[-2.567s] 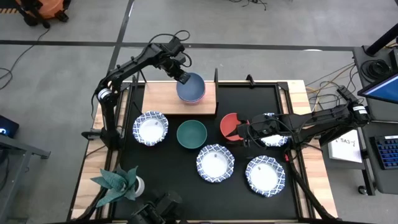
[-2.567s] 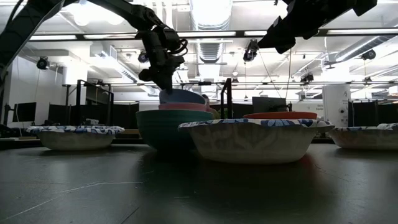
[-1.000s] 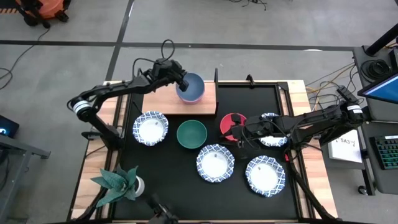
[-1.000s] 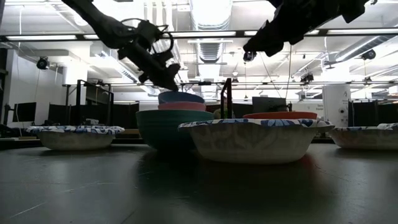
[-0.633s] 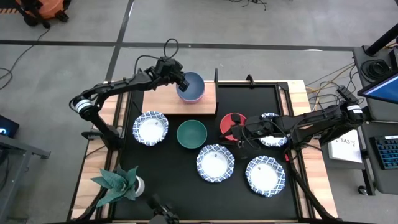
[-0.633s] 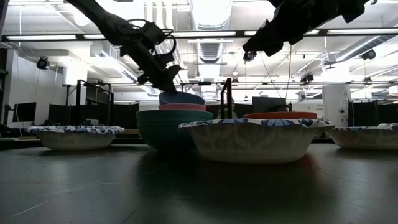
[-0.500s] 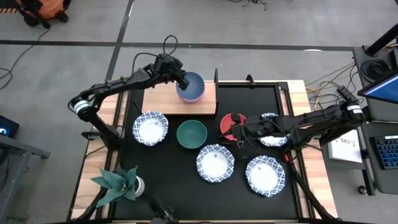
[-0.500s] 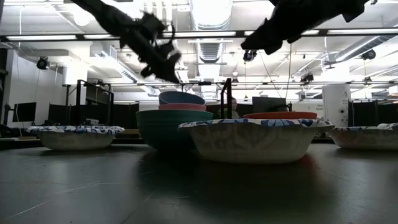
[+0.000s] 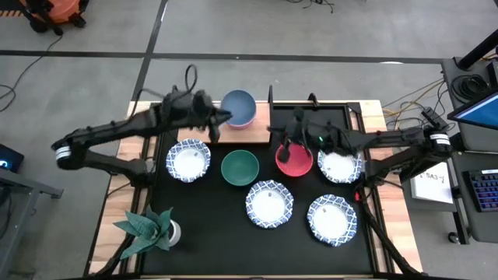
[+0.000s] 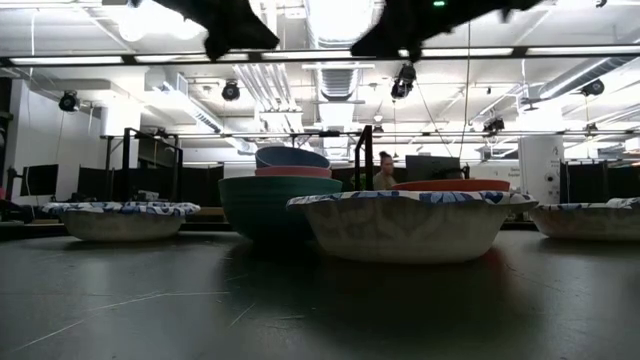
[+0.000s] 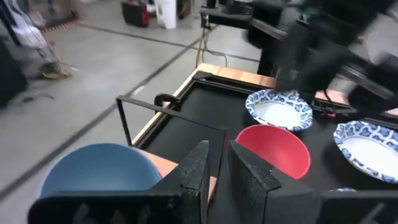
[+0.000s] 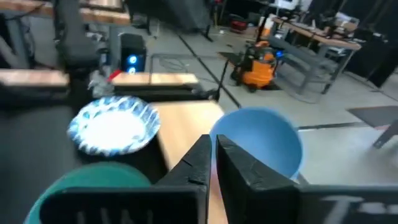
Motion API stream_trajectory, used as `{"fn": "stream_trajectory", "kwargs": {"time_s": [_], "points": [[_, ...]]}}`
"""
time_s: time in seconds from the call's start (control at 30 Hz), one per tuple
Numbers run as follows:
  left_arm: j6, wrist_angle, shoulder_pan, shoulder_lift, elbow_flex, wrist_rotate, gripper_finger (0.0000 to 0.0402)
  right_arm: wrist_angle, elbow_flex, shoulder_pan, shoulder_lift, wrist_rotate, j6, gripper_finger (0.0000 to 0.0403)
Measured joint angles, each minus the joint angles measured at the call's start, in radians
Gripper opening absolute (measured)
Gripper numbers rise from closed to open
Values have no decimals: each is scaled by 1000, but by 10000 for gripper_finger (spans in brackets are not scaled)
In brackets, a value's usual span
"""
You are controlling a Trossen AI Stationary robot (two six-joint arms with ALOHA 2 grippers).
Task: Place and stack bowls onto a shelf
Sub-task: Stack the blue bowl on top of the pink bowl
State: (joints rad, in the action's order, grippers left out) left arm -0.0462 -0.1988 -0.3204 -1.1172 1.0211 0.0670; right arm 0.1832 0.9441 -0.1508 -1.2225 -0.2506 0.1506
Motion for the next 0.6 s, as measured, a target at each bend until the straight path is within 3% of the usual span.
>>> {"fn": "stream_trajectory", "kwargs": {"time_s": [0.1,0.2,0.4,0.6], "points": [[5,7,83,83,-65,133,40,-4,127,-75,-113,18,7,11],[1,23,141,165,-134,201,40,-13,270,-142,-247,15,6,9],[-30,140,187,321,-289,212,40,-20,523,-239,-488,24,6,9],[-30,201,187,437,-392,212,40,-83,694,-290,-661,62,-53,9]]}}
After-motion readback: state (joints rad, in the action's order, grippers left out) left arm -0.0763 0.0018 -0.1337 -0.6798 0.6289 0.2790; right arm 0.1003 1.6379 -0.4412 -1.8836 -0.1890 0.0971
